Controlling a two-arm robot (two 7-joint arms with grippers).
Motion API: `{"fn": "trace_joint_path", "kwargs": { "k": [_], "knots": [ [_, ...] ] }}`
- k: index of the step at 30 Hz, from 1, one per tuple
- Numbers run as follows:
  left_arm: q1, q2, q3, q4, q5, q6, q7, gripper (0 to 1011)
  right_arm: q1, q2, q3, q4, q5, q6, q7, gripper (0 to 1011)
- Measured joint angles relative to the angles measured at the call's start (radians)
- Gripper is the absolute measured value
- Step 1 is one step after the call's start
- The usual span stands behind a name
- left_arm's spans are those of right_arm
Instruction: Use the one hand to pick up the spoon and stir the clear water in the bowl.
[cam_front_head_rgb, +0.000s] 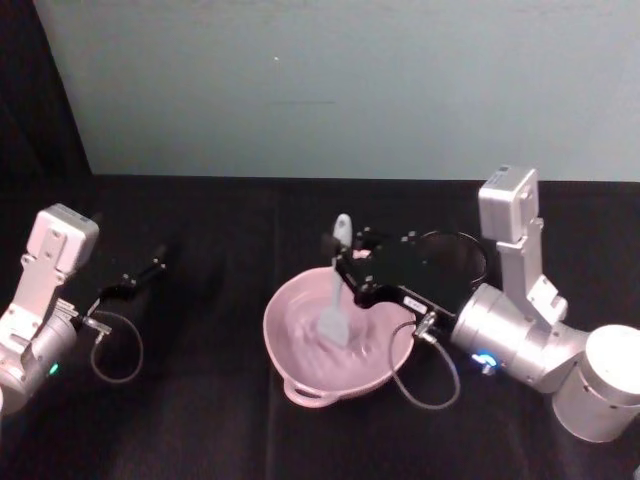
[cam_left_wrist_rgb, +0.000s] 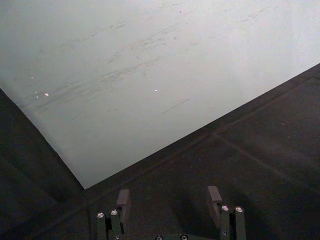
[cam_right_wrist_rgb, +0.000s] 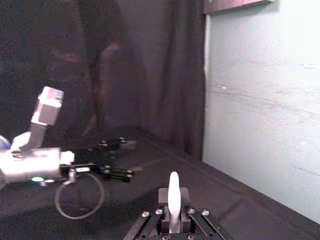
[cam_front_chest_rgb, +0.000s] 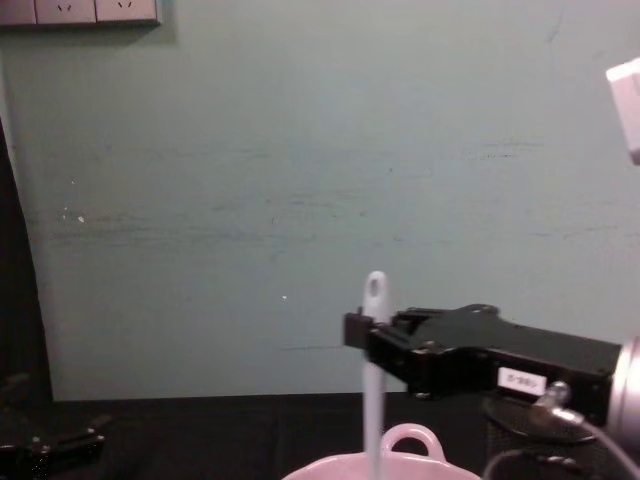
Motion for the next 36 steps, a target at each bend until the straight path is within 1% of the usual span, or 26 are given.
{"fn": "trace_joint_path", "kwargs": {
  "k": [4,7,8,13,16,19,22,25,28,36],
  "knots": [
    [0.000,0.000,0.000,0.000,0.000,0.000,0.000,1005,0.006,-0.021,-0.016,0.007,0.008,-0.006,0.013,117],
    [0.000,0.000,0.000,0.000,0.000,0.000,0.000,1005,0.012,-0.032,-0.019,0.019,0.016,-0.011,0.018,117],
    [0.000,0.000,0.000,0.000,0.000,0.000,0.000,1005,0.017,-0.041,-0.020,0.032,0.023,-0.013,0.019,117],
    [0.000,0.000,0.000,0.000,0.000,0.000,0.000,1005,0.034,-0.070,-0.017,0.074,0.050,-0.016,0.019,117],
    [0.000,0.000,0.000,0.000,0.000,0.000,0.000,1005,0.051,-0.090,-0.009,0.119,0.074,-0.018,0.018,117],
    [0.000,0.000,0.000,0.000,0.000,0.000,0.000,1005,0.058,-0.097,-0.002,0.139,0.084,-0.019,0.014,117],
    [0.000,0.000,0.000,0.000,0.000,0.000,0.000,1005,0.064,-0.096,0.013,0.158,0.088,-0.019,-0.003,117],
    [0.000,0.000,0.000,0.000,0.000,0.000,0.000,1005,0.065,-0.089,0.024,0.160,0.088,-0.019,-0.013,117],
    [0.000,0.000,0.000,0.000,0.000,0.000,0.000,1005,0.056,-0.071,0.043,0.148,0.083,-0.019,-0.031,117],
    [0.000,0.000,0.000,0.000,0.000,0.000,0.000,1005,0.028,-0.042,0.070,0.112,0.075,-0.018,-0.047,117]
  ]
}}
